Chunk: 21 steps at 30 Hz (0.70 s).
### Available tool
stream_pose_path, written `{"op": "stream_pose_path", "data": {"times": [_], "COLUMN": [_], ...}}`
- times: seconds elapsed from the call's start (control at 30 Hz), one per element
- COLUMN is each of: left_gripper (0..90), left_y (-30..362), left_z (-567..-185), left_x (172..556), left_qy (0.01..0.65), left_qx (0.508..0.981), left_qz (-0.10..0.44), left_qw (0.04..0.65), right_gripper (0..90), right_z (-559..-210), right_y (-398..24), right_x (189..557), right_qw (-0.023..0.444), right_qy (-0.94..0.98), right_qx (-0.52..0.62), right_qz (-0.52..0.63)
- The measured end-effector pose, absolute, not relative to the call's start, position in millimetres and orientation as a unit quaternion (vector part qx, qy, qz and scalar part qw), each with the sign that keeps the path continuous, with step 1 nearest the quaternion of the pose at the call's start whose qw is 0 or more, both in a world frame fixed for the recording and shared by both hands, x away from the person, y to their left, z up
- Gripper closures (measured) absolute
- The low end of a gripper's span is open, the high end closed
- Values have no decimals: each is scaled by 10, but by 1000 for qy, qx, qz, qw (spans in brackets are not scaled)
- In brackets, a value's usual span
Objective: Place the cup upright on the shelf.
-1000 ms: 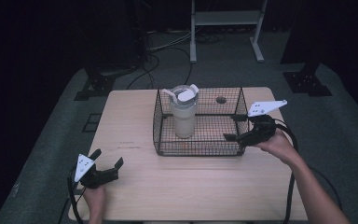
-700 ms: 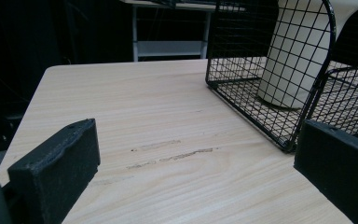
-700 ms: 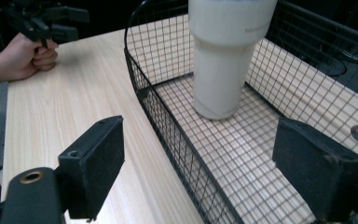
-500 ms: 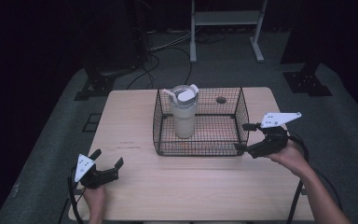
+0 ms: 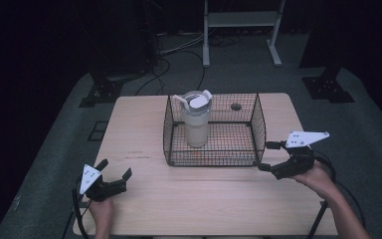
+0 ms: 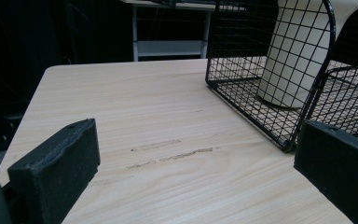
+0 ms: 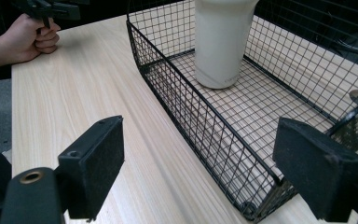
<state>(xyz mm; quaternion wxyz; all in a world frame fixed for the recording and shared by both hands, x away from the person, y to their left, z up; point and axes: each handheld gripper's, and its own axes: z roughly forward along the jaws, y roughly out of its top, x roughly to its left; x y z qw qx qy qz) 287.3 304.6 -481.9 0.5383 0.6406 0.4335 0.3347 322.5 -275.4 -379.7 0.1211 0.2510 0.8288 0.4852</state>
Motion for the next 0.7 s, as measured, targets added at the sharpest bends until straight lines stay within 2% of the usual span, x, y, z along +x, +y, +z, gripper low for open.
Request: {"op": "stream_pose_path", "data": {"times": [0.7], "left_gripper": [0], "left_y": [3043], "left_z": [-4818], "left_x": [2870], "left_qy": [434], "left_qx": [641], "left_qz": [335], "left_qw": [537], "right_gripper": [150], "right_z": [-4109], "right_y": [-2969], "right_x": [3136], "right_qw": [117], "right_qy": [821], "right_qx": [293], "right_qz": [476]}}
